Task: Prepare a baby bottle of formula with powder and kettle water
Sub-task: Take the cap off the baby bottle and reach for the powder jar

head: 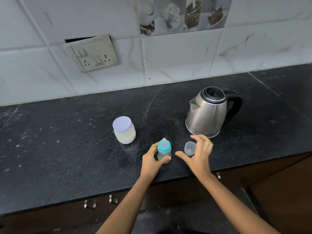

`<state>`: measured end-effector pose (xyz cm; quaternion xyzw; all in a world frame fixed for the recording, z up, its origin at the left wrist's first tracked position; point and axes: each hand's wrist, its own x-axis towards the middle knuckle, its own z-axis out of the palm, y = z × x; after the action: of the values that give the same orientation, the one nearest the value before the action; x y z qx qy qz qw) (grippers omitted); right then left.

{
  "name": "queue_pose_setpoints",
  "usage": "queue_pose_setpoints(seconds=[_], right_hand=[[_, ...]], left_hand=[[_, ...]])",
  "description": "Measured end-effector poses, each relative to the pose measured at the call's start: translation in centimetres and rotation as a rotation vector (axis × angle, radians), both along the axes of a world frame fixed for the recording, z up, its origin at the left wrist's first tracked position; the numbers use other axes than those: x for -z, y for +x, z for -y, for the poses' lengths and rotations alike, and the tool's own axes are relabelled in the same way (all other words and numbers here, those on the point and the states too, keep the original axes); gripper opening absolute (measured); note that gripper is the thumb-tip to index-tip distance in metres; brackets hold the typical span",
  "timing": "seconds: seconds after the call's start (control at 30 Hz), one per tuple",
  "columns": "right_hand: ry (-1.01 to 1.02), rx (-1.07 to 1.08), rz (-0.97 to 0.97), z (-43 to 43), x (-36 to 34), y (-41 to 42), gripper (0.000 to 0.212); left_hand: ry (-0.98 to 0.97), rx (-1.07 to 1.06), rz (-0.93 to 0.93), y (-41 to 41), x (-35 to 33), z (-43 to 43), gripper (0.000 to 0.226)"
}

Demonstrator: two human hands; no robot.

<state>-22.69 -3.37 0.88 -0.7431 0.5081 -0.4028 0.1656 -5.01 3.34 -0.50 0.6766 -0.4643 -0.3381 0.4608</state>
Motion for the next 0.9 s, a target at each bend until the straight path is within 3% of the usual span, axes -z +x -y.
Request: queue_pose_setpoints(seconds=[0.1, 0.2, 0.37, 0.57, 0.7, 0.8, 0.9], right_hand=[[0.203, -0.238, -0.085, -0.3, -1.6, 3.1, 0.085], [0.376, -0.218, -0.055, -0.4, -1.8, 5.5, 0.077], [0.327, -0.185, 0.052, -0.3, -1.6, 5.9, 0.050], [0.289, -0.364, 0.023, 1.1, -2.0, 4.9, 0.041], [0.457, -0.654, -0.069, 3.5, -3.9, 3.2, 0.053], [0.636, -0.688, -0.055, 4.1, -4.2, 2.8, 0.065], [0.603, -0.590, 0.021, 2.8, -3.3, 2.8, 0.044]], left_hand=[[-0.014, -0.002, 0.003, 0.1, 0.0, 0.1, 0.063], [-0.005, 0.013, -0.018, 0.4, -0.2, 0.1, 0.063], [-0.008, 0.050, -0.010, 0.6, -0.5, 0.1, 0.056], [0.007, 0.096, -0.054, 0.9, -0.5, 0.2, 0.059], [0.028, 0.101, -0.059, 0.8, -0.4, 0.1, 0.061], [0.022, 0.091, -0.063, 0.7, -0.4, 0.1, 0.061], [0.013, 0.084, -0.062, 0.6, -0.4, 0.0, 0.061]])
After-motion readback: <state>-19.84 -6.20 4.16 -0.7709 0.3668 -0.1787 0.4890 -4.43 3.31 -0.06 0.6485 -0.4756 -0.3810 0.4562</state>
